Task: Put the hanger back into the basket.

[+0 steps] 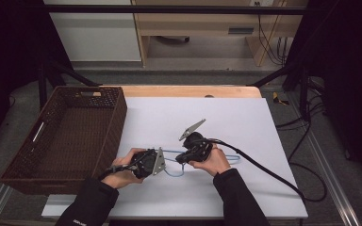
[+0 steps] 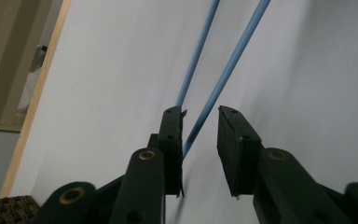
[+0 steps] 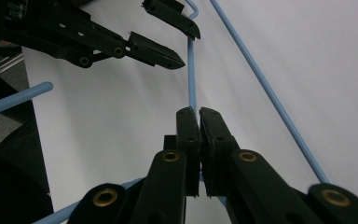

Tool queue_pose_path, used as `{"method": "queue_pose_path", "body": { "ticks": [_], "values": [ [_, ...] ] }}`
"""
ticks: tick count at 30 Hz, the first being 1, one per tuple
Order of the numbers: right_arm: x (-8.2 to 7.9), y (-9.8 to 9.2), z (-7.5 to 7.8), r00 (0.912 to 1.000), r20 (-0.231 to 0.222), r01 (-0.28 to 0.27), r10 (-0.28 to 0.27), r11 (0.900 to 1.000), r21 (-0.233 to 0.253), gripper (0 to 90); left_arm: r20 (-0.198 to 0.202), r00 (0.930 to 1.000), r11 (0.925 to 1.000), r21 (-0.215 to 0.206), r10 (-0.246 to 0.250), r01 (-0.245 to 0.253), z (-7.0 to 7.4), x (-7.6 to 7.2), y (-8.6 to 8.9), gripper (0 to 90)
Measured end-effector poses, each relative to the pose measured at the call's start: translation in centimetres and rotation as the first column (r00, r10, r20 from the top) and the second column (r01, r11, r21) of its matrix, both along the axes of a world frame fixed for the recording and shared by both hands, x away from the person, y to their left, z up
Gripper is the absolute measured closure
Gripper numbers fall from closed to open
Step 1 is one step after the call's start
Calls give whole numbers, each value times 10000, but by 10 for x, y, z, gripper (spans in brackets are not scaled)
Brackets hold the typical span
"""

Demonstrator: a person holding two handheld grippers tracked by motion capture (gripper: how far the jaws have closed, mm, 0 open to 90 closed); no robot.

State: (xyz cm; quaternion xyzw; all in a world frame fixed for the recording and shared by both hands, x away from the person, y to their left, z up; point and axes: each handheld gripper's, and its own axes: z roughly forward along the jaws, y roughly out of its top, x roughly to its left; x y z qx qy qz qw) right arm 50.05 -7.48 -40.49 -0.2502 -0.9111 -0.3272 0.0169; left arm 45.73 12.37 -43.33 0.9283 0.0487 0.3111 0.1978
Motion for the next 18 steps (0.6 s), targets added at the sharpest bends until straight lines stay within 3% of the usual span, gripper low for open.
{"method": "queue_pose_path", "body": {
  "ticks": [10,13,18],
  "values": [
    [0,0,-1,10000,-40,-55,55,10000,-26,878,222,9994,9996,132,-264,261,-4,0,-4,777],
    [-1,0,-1,9999,-41,-112,112,9999,-39,878,293,9991,9992,257,-299,292,-7,1,-5,741],
    [-1,0,-1,9999,10,-157,157,9999,-44,878,20,9998,9987,463,-190,189,-12,6,-6,688]
  ]
}}
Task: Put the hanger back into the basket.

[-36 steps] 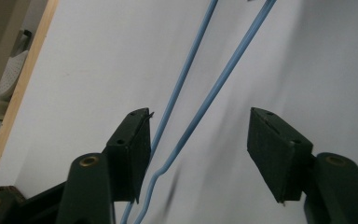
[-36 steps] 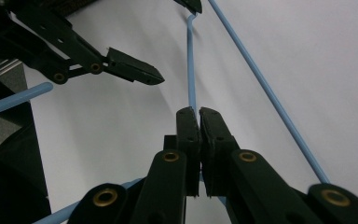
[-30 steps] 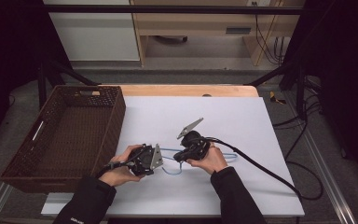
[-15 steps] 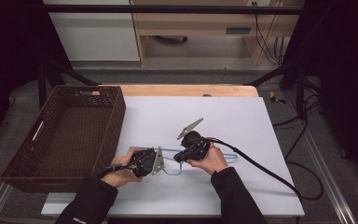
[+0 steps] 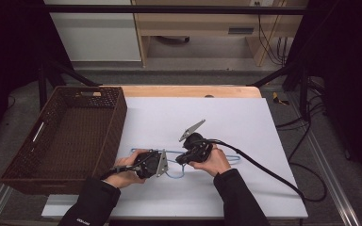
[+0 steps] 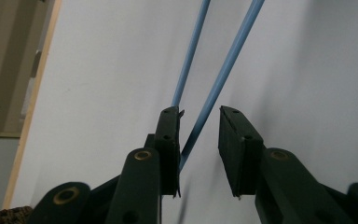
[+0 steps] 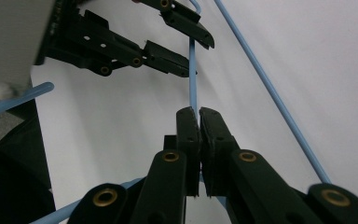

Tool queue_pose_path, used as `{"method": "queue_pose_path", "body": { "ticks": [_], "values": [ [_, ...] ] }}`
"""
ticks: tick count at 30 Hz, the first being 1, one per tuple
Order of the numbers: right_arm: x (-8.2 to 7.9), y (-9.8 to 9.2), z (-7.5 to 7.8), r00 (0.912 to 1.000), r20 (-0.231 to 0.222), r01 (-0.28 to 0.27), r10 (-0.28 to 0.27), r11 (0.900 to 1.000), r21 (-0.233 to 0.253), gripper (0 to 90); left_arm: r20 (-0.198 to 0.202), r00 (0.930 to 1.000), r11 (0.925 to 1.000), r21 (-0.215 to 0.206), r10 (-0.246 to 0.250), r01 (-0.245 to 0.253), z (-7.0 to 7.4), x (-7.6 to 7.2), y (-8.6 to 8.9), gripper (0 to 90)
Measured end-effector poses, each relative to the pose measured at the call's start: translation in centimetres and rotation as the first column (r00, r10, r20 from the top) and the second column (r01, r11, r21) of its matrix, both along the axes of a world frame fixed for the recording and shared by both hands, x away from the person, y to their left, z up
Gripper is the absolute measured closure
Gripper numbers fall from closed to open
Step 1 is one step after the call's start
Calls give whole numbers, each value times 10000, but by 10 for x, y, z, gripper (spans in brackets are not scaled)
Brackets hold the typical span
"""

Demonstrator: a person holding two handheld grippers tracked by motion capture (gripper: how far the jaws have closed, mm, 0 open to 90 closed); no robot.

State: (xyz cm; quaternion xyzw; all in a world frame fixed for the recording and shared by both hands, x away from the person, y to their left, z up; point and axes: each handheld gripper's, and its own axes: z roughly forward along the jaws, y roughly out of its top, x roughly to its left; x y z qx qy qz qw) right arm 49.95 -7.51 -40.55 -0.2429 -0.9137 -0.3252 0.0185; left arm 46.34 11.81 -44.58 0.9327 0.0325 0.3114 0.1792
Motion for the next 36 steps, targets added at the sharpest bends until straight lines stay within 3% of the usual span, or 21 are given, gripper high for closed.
{"method": "queue_pose_path", "body": {
  "ticks": [7,15,16,24,25,26,27,28,29,30,32,36],
  "values": [
    [-1,1,-1,9999,-99,-61,60,9999,-82,878,89,9998,9998,38,178,-179,-2,3,0,779],
    [-2,0,0,10000,-35,29,-30,10000,-29,872,542,9984,9989,452,-127,103,-2,0,0,804],
    [-1,0,1,10000,-3,12,-12,10000,-26,871,553,9983,9993,346,-158,139,-2,0,0,807],
    [-5,-13,12,9951,883,421,-446,9987,303,804,713,9969,9980,548,-345,306,-4,-4,-2,828],
    [-6,-17,15,9927,1043,564,-599,9978,355,790,766,9964,9980,551,-357,316,-3,-4,-2,833],
    [-6,-20,16,9903,1152,731,-778,9964,440,784,747,9969,9996,24,-266,265,-6,-6,-2,839],
    [-7,-25,18,9882,1285,768,-831,9956,532,768,929,9950,9981,539,-356,306,-2,-6,-2,848],
    [-9,-34,23,9816,1533,1031,-1138,9917,765,755,978,9946,9985,459,-349,305,0,-6,-1,861],
    [-9,-34,23,9816,1533,1031,-1138,9917,765,755,1007,9942,9981,519,-375,324,3,-7,-1,861],
    [-10,-39,25,9784,1662,1100,-1231,9902,859,740,1014,9944,9992,283,-301,273,4,-8,0,867],
    [-13,-50,29,9695,1892,1386,-1557,9852,1007,730,834,9964,9998,126,-157,147,8,-8,0,871],
    [-20,-76,37,9480,2274,1885,-2228,9685,1630,686,708,9975,9999,-65,85,-80,10,-7,1,872]
  ]
}}
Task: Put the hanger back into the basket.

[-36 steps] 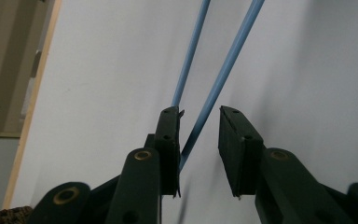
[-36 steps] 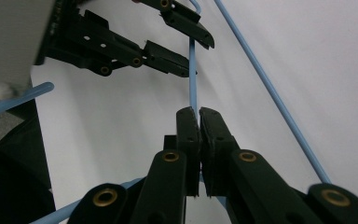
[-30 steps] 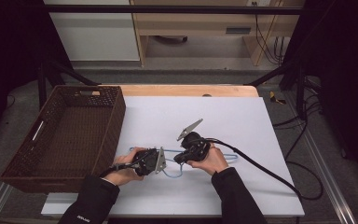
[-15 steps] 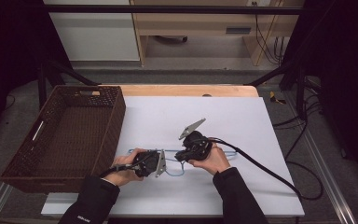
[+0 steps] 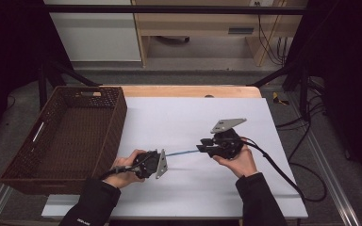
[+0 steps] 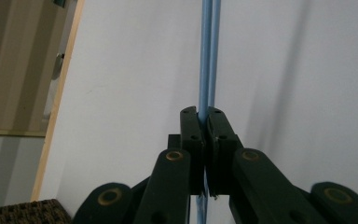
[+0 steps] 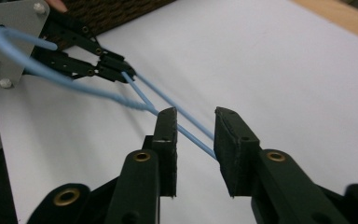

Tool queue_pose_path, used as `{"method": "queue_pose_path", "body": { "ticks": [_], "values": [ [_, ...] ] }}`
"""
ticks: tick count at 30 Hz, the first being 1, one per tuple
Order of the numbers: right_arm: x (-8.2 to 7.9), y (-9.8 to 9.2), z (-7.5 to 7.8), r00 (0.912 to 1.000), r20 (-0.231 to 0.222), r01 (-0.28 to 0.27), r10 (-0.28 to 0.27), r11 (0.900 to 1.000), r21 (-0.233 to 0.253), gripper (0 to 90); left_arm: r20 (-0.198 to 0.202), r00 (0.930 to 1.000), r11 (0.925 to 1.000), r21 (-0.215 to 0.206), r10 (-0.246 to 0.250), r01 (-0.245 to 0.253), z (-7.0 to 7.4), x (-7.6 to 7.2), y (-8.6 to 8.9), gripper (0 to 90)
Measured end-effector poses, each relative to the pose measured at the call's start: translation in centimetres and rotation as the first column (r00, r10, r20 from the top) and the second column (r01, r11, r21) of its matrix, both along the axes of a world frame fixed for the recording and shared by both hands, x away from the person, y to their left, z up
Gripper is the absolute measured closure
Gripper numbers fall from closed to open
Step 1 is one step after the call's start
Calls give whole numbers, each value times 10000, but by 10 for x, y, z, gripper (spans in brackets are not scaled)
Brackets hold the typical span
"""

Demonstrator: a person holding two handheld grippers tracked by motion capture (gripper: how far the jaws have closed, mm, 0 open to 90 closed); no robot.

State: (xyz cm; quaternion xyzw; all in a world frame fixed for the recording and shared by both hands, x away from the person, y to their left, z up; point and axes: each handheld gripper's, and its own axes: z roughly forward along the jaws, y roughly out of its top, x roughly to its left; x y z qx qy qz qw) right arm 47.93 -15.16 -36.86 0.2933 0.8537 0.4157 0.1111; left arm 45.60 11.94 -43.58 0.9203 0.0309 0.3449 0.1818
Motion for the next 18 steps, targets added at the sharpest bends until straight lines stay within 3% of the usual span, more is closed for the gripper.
{"method": "queue_pose_path", "body": {
  "ticks": [2,6,10,12,18],
  "values": [
    [-5,-12,3,9989,305,361,-365,9992,147,650,-105,9999,9999,-67,99,-99,2,0,1,872],
    [-17,-35,3,9927,657,981,-1017,9936,557,572,-480,9979,9966,-686,424,-457,9,-1,2,872],
    [-28,-51,-5,9834,919,1483,-1564,9849,888,422,-934,9932,9907,-1107,695,-797,19,-4,4,872],
    [-33,-59,-10,9757,1188,1712,-1844,9787,1129,319,-1143,9898,9856,-1365,847,-1001,24,-6,4,872],
    [-41,-74,-20,9598,1491,2129,-2379,9629,1656,170,-1792,9750,9623,-2135,1311,-1686,36,-13,4,871]
  ]
}}
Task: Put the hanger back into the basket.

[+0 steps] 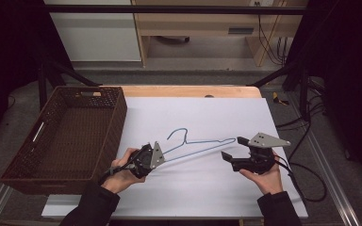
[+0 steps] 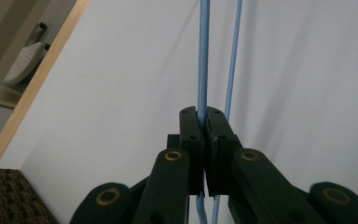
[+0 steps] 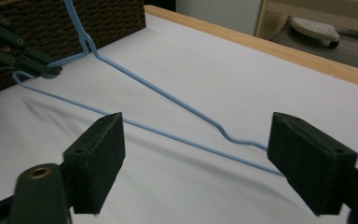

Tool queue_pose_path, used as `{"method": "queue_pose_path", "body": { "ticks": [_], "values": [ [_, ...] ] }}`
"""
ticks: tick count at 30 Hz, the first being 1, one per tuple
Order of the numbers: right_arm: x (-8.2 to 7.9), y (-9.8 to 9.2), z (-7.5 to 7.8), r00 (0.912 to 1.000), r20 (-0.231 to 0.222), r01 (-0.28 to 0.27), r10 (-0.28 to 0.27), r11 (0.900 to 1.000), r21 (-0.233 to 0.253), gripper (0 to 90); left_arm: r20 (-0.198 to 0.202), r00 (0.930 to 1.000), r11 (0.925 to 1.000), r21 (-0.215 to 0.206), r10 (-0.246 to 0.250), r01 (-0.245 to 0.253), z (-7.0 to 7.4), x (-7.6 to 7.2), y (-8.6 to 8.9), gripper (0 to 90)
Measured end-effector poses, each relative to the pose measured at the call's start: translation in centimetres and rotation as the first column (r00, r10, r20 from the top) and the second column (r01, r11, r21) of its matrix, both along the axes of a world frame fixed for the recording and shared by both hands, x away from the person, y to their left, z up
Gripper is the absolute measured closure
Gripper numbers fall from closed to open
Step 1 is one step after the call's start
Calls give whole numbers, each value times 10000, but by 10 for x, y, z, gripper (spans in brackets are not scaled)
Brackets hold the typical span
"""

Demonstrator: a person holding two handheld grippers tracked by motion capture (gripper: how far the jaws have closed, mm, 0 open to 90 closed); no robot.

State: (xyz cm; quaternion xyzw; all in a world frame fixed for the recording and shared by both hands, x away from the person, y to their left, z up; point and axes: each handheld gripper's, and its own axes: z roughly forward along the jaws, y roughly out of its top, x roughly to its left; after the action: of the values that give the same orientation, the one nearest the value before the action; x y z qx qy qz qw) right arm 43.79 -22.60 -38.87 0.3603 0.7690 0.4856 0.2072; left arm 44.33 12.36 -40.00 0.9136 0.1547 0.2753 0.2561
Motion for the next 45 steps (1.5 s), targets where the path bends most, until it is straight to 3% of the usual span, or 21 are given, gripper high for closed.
{"method": "queue_pose_path", "body": {
  "ticks": [5,11,18,20,25,35,39,40,41,43,45],
  "values": [
    [-7,-10,-6,9995,-146,279,-277,9995,119,148,-395,9985,9967,-707,383,-410,8,-7,6,871],
    [-12,-21,-10,9982,-180,574,-570,9980,249,134,-727,9943,9848,-1491,786,-887,23,-15,19,871],
    [-15,-32,-12,9964,26,843,-845,9953,468,91,-752,9875,9591,-2385,1382,-1524,45,-21,34,870],
    [-16,-35,-11,9958,40,913,-916,9945,506,79,-743,9874,9557,-2509,1395,-1539,49,-22,37,870],
    [-16,-38,-12,9939,49,1101,-1105,9922,580,51,-757,9832,9365,-3000,1661,-1814,61,-23,46,870],
    [-18,-37,-9,9936,126,1115,-1121,9929,421,49,-692,9784,9266,-3142,1947,-2066,93,-24,64,871],
    [-19,-38,-8,9937,148,1107,-1115,9928,447,48,-689,9781,9178,-3381,1966,-2083,106,-20,75,871],
    [-19,-38,-8,9937,152,1106,-1113,9929,437,48,-664,9788,9227,-3265,1939,-2049,110,-19,78,871],
    [-19,-37,-8,9935,162,1115,-1123,9928,436,47,-678,9778,9196,-3325,1981,-2093,111,-18,79,871],
    [-20,-37,-8,9934,168,1128,-1136,9927,436,46,-626,9781,9249,-3180,1987,-2083,118,-16,86,871],
    [-20,-37,-7,9933,193,1127,-1136,9927,430,45,-682,9772,9227,-3216,2012,-2125,124,-14,93,871]
  ]
}}
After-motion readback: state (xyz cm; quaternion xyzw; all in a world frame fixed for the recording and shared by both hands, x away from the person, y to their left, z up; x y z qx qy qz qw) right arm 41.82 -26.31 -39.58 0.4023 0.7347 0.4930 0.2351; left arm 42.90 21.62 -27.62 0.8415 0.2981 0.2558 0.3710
